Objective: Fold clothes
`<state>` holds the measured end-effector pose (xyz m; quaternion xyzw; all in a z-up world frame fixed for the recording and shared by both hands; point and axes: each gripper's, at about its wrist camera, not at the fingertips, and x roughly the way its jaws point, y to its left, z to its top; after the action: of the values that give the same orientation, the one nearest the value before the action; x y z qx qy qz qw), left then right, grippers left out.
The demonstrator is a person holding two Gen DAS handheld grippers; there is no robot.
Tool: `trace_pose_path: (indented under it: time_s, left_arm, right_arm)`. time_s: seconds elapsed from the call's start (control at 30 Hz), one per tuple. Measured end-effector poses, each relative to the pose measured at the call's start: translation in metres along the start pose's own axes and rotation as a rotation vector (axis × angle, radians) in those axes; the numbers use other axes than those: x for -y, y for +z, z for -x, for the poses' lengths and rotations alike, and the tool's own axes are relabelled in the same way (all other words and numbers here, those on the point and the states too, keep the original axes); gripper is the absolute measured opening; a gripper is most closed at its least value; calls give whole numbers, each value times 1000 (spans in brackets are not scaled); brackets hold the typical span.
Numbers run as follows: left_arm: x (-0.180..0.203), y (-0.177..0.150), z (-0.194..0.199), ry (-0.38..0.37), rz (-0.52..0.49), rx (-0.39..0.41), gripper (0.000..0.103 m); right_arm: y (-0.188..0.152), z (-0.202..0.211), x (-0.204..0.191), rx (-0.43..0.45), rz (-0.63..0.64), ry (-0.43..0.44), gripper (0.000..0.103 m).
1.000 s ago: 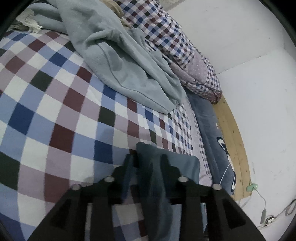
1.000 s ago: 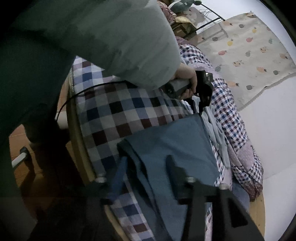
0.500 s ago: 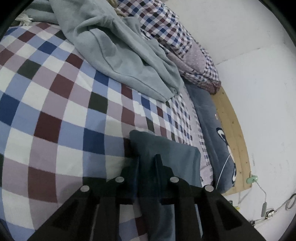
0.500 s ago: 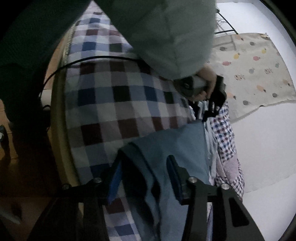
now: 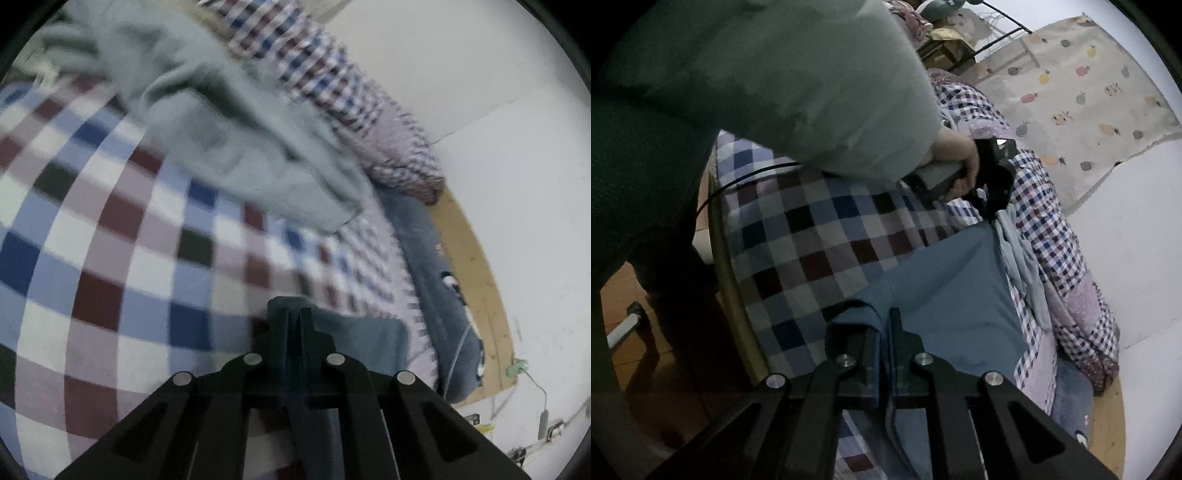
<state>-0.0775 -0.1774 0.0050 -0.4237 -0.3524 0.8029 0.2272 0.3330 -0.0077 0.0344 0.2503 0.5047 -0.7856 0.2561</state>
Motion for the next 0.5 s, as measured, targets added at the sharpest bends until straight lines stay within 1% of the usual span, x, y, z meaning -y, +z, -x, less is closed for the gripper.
trace_pose_path:
  time_s: [0.13, 0.17, 0.2, 0.23, 0.27, 0.3, 0.33, 0.37, 0.4, 0.43, 0.5]
  left_arm:
    - [-7, 0, 4, 38, 25, 9, 6]
    - [-9, 2, 11, 36, 38, 29, 6]
    - [-11, 2, 17, 22, 50, 34, 13]
    - [-13, 2, 23, 8, 62, 38, 30]
    - [-14, 2, 29, 2, 66, 49, 40]
    - [-14, 2, 35, -13, 62, 64, 57]
    - [-14, 1, 42, -29, 57, 78, 67]
    - [-14, 1, 45, -42, 53, 75, 69]
    - [-13, 0, 47, -48, 43, 63, 74]
    - [-12, 0, 48, -53, 32, 51, 75]
    - [-11, -1, 48, -63, 21, 32, 75]
  right_arm:
    - [3, 1, -9, 6, -1, 20, 4]
    - [4, 1, -11, 8, -2, 25, 4]
    - [5, 1, -14, 11, -5, 36, 4]
    - [4, 4, -15, 15, -14, 59, 5]
    - [4, 6, -15, 14, -31, 76, 6]
    - [2, 6, -12, 8, -60, 86, 11]
    - [0, 7, -9, 3, -89, 96, 18]
    - [-2, 7, -5, -4, -126, 107, 23]
    - [-5, 7, 4, -10, -183, 118, 33]
    - [-9, 8, 13, -10, -238, 126, 41]
    - [-16, 9, 29, -8, -339, 139, 41]
